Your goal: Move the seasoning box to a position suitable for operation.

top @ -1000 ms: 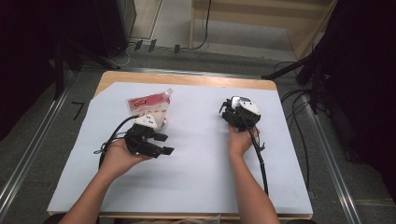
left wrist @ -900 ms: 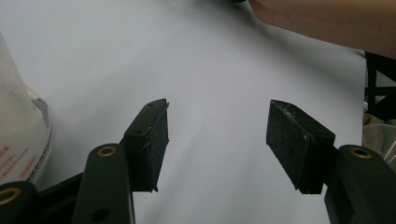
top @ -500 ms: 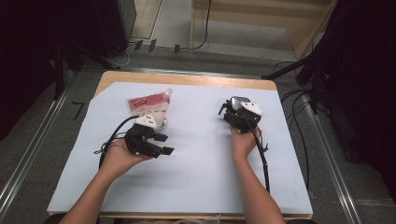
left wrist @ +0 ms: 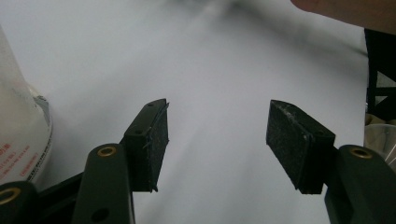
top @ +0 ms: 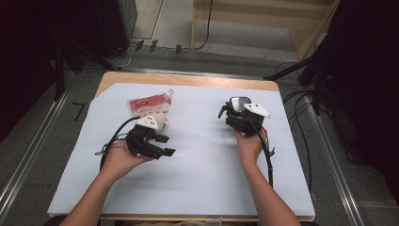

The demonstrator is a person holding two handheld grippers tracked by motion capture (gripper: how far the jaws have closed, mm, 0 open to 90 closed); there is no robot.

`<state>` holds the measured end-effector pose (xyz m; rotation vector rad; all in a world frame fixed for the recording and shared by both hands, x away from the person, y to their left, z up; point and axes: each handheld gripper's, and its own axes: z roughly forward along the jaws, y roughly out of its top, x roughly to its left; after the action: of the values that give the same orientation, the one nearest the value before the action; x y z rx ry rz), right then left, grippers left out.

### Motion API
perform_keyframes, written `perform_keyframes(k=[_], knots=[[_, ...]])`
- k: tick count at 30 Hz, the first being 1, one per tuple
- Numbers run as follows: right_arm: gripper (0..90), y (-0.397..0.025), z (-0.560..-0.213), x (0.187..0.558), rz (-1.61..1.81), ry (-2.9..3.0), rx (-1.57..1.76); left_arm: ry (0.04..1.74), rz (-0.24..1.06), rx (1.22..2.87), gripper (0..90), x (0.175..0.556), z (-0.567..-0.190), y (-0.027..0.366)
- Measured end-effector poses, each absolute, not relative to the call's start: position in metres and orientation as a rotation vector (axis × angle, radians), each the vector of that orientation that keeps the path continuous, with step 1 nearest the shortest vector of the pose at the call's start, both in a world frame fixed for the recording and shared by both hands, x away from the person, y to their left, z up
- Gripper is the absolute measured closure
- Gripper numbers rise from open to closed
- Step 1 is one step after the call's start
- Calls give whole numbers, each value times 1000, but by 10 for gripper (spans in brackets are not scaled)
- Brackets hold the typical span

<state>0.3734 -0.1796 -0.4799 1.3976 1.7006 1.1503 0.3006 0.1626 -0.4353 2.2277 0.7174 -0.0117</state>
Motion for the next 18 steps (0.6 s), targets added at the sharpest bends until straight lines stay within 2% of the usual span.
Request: perform_keyframes(k=[18], knots=[[153, -170, -460, 319, 1327, 1951, 1194, 718, -6, 2235, 400, 301, -435, 163]])
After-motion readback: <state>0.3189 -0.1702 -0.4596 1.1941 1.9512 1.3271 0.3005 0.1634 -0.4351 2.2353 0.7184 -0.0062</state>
